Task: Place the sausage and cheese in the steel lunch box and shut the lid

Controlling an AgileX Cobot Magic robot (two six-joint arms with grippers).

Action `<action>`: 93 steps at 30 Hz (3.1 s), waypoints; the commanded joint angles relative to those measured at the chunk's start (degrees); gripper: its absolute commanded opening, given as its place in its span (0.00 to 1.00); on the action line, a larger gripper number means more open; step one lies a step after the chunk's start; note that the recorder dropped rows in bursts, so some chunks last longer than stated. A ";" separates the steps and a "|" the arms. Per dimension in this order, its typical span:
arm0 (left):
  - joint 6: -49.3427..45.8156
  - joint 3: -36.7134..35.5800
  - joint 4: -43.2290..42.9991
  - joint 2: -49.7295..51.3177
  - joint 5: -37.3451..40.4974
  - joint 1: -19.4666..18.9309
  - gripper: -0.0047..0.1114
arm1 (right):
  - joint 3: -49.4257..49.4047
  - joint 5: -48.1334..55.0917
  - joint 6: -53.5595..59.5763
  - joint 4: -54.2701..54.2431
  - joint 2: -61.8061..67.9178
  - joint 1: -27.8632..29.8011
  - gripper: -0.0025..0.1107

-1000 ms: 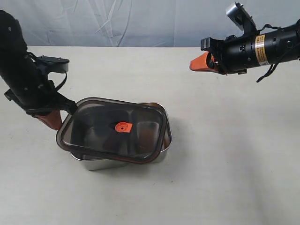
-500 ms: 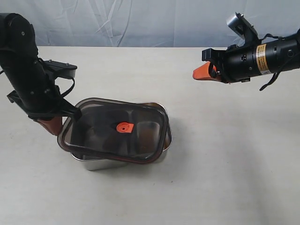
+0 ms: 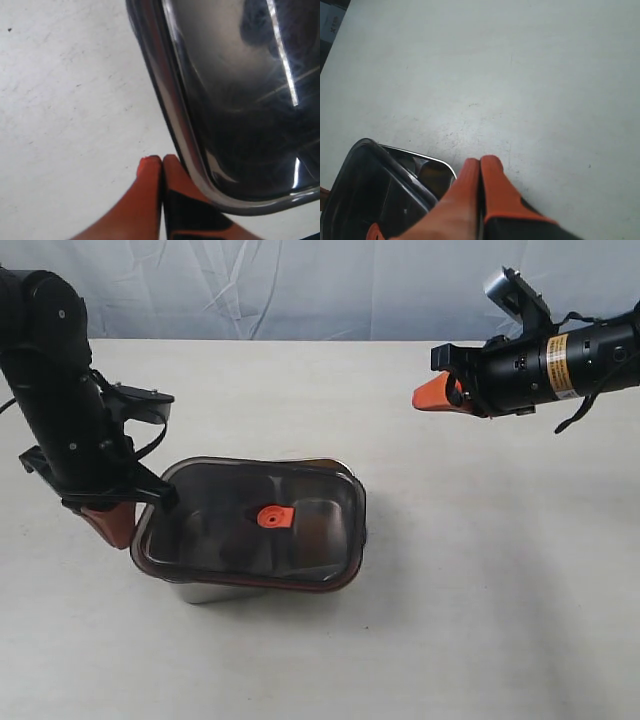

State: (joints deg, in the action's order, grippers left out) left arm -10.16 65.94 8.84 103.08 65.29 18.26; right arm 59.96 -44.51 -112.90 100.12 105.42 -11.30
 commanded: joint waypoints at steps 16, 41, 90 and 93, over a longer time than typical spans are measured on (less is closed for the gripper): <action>-2.59 -0.24 0.77 -0.91 0.66 -0.03 0.04 | -8.41 -1.93 0.98 -0.18 -4.87 0.20 0.02; 11.86 -0.24 -15.54 -8.41 -5.84 -5.59 0.04 | -16.81 28.81 -5.81 -0.18 -7.94 -20.15 0.02; 10.16 -0.24 -12.15 -8.41 -8.27 -6.19 0.04 | -15.51 34.21 11.00 -0.18 -28.12 -20.15 0.02; 10.16 -0.24 -12.15 -8.41 -8.17 -6.19 0.04 | -9.27 81.35 25.78 -0.18 -24.90 -20.01 0.02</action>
State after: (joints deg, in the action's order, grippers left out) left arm 0.00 65.82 -4.03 95.25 57.47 12.23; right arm 47.53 12.16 -95.81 100.61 78.97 -31.65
